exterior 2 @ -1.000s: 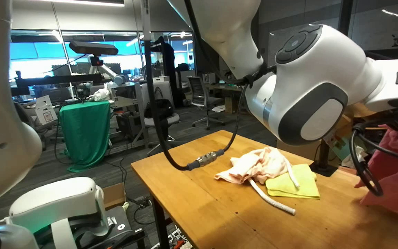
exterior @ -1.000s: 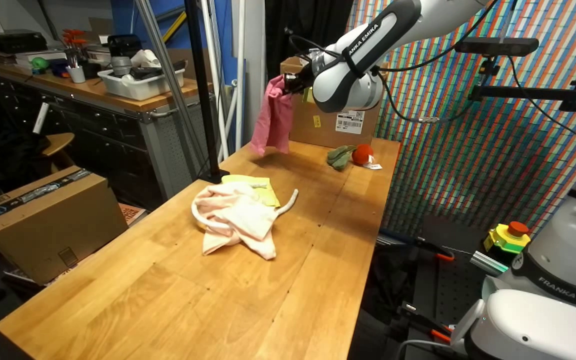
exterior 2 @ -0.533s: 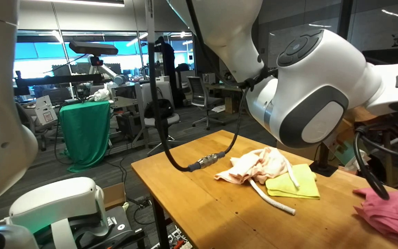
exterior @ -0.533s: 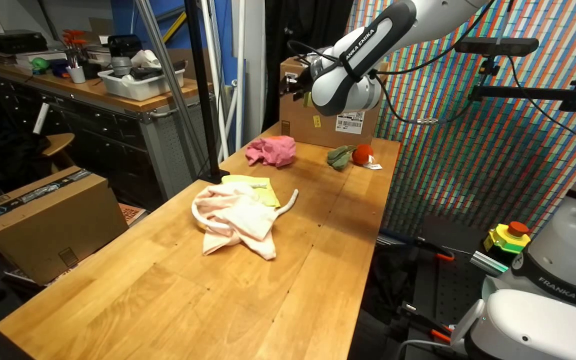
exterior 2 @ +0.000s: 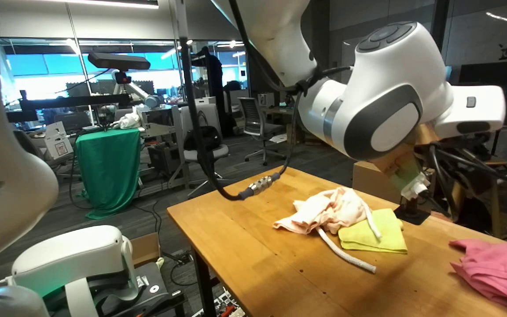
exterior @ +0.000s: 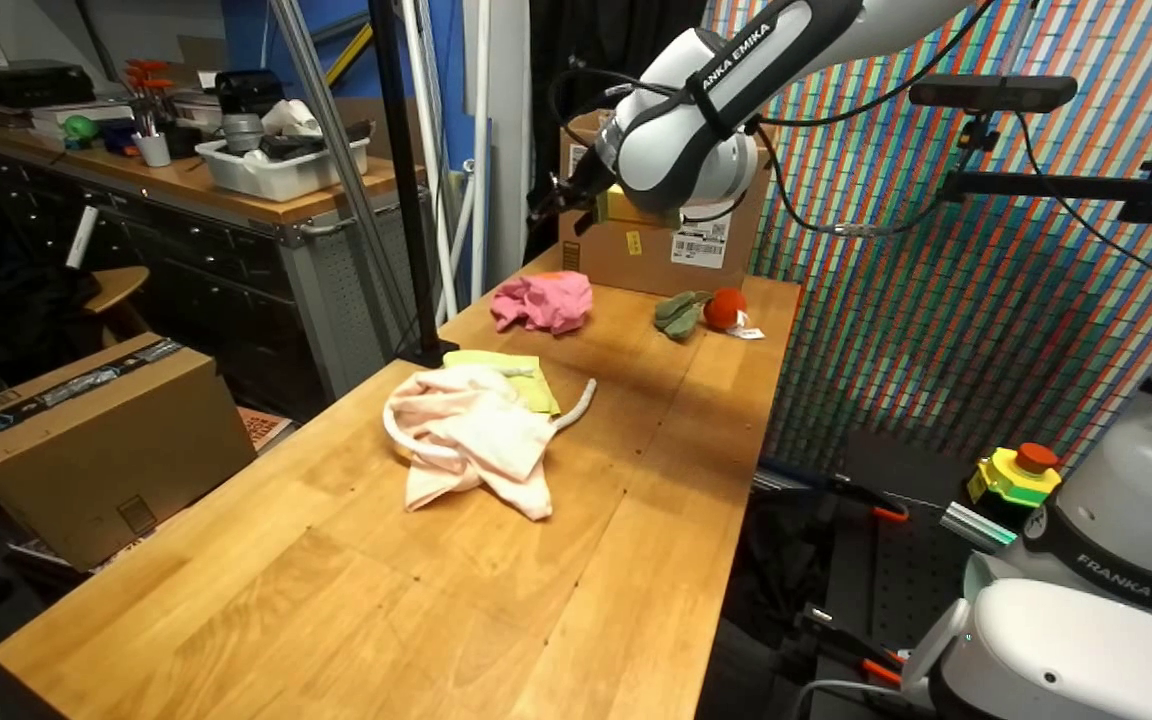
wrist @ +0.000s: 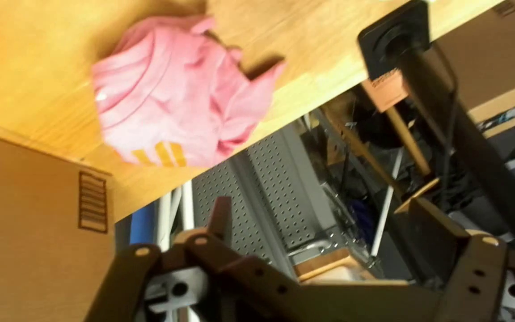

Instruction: Spread the cloths and the objects across the table

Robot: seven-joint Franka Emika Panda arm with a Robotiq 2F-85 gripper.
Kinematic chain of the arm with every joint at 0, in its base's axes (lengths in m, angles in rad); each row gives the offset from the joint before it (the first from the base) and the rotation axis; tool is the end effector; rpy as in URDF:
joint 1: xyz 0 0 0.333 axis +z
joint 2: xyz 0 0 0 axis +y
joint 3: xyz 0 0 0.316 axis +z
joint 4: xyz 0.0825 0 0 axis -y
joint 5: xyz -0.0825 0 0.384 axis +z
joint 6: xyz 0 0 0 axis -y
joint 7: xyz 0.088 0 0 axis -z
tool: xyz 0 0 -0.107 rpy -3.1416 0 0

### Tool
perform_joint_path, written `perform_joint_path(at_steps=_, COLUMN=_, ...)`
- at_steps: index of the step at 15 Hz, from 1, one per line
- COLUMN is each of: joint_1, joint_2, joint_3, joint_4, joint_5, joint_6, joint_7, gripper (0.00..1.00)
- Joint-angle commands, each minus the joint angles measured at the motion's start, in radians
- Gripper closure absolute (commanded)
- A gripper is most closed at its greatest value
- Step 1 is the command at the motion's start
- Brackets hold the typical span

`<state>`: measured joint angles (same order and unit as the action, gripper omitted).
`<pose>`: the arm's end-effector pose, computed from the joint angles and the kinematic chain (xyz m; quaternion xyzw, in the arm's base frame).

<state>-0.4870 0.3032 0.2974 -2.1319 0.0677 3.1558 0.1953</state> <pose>0.6071 -0.1329 0.3562 -0.9039 0.2305 -0.3567 0.0513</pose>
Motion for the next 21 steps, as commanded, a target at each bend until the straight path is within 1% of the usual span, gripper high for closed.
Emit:
perform_joint_path(at_steps=1, joint_1=-0.194, joint_2=-0.062, joint_3=0.272, joint_4=-0.010, joint_5=0.163, joint_6=-0.211, joint_7=-0.198, gripper=0.00)
perform_joint_path(at_steps=2, joint_1=-0.260, joint_2=-0.074, joint_3=0.346, joint_4=-0.011, joint_5=0.218, joint_6=-0.287, joint_7=-0.260, gripper=0.00)
perform_joint_path(at_steps=3, joint_1=-0.279, joint_2=-0.093, joint_3=0.366, joint_4=-0.012, joint_5=0.266, joint_6=-0.359, joint_7=-0.311, gripper=0.00)
perform_joint_path(at_steps=5, joint_1=-0.304, joint_2=-0.134, joint_3=0.374, joint_4=-0.028, joint_5=0.301, joint_6=-0.475, joint_7=-0.360, gripper=0.00)
perform_joint_path(at_steps=6, joint_1=-0.173, joint_2=-0.173, joint_3=0.231, joint_4=-0.030, joint_5=0.377, joint_6=-0.532, joint_7=-0.425, gripper=0.00)
perform_joint_path(at_steps=7, joint_1=-0.144, joint_2=-0.188, joint_3=0.190, joint_4=-0.036, joint_5=0.383, joint_6=-0.582, joint_7=-0.443, gripper=0.00)
perform_joint_path(at_steps=8, joint_1=-0.088, joint_2=-0.202, joint_3=0.123, joint_4=-0.044, joint_5=0.382, joint_6=-0.620, joint_7=-0.464, gripper=0.00)
perform_joint_path(at_steps=10, joint_1=0.022, joint_2=-0.217, joint_3=0.003, joint_4=-0.057, joint_5=0.356, joint_6=-0.673, joint_7=-0.488, gripper=0.00)
perform_joint_path(at_steps=12, joint_1=0.122, joint_2=-0.220, joint_3=-0.091, joint_4=-0.070, joint_5=0.337, joint_6=-0.695, joint_7=-0.507, gripper=0.00)
perform_joint_path(at_steps=14, joint_1=0.195, joint_2=-0.215, joint_3=-0.144, joint_4=-0.081, joint_5=0.342, joint_6=-0.691, joint_7=-0.531, gripper=0.00)
perform_joint_path(at_steps=16, joint_1=0.252, joint_2=-0.205, joint_3=-0.174, joint_4=-0.092, joint_5=0.354, joint_6=-0.674, joint_7=-0.552, gripper=0.00)
perform_joint_path(at_steps=19, joint_1=0.315, joint_2=-0.193, joint_3=-0.191, joint_4=-0.100, joint_5=0.371, joint_6=-0.676, joint_7=-0.568, gripper=0.00)
perform_joint_path(at_steps=21, joint_1=0.347, joint_2=-0.186, joint_3=-0.194, joint_4=-0.105, joint_5=0.372, joint_6=-0.652, joint_7=-0.565, gripper=0.00)
